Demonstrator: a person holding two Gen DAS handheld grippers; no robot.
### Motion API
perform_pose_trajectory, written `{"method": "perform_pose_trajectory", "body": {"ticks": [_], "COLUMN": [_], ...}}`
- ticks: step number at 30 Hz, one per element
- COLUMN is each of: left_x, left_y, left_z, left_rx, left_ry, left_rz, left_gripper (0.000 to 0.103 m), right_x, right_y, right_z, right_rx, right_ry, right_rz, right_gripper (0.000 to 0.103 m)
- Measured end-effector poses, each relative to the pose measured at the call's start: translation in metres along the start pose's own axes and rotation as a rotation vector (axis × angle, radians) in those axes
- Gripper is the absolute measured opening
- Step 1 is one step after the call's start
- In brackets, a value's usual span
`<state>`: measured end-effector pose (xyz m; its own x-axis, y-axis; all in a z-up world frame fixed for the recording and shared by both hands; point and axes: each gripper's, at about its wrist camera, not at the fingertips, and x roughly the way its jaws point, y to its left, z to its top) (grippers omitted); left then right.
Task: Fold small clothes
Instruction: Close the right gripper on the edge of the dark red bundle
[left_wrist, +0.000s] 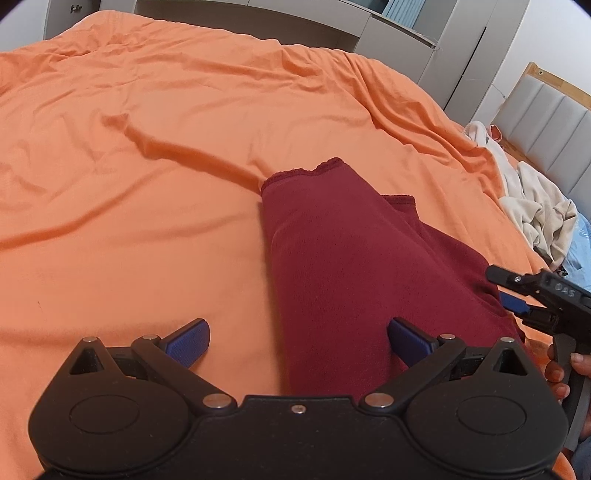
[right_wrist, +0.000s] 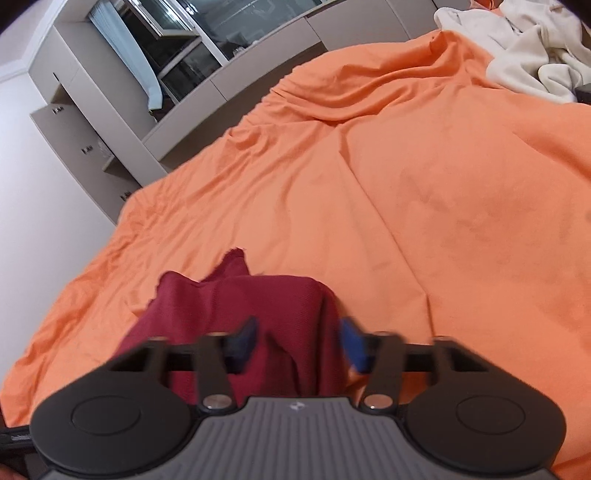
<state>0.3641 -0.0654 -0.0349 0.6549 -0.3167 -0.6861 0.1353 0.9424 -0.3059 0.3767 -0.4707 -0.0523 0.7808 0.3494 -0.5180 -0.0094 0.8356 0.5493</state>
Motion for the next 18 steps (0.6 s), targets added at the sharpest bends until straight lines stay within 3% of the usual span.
{"method": "perform_pose_trajectory", "body": {"ticks": [8,11,14,18], "left_x": [0.003,0.003,0.004,0.006], "left_y": [0.001,0.001,0.001,-0.001], "left_z": [-0.001,-0.003,-0.003,-0.002], "left_rx": [-0.013,-0.014,-0.018,-0.007], "left_ry": [0.001,0.001,0.004,0.008], "left_rz": [0.000,0.000,-0.004,0.000], "left_gripper": [0.103,0.103,0.103,0.103], "right_x": [-0.007,-0.005,-0.002,0.007], "right_y": [0.013,0.005,-0.002,0.000], "right_z": [0.013,0.026,0.029,0.024], "right_rx": [-0.115,-0.053,-0.016,-0.058], "right_ry": [-0.082,-0.094,-0.064,0.022], "right_rz": [-0.001,0.040,0.061,-0.019], "right_gripper": [0.012,0.009,0.008,0.009]}}
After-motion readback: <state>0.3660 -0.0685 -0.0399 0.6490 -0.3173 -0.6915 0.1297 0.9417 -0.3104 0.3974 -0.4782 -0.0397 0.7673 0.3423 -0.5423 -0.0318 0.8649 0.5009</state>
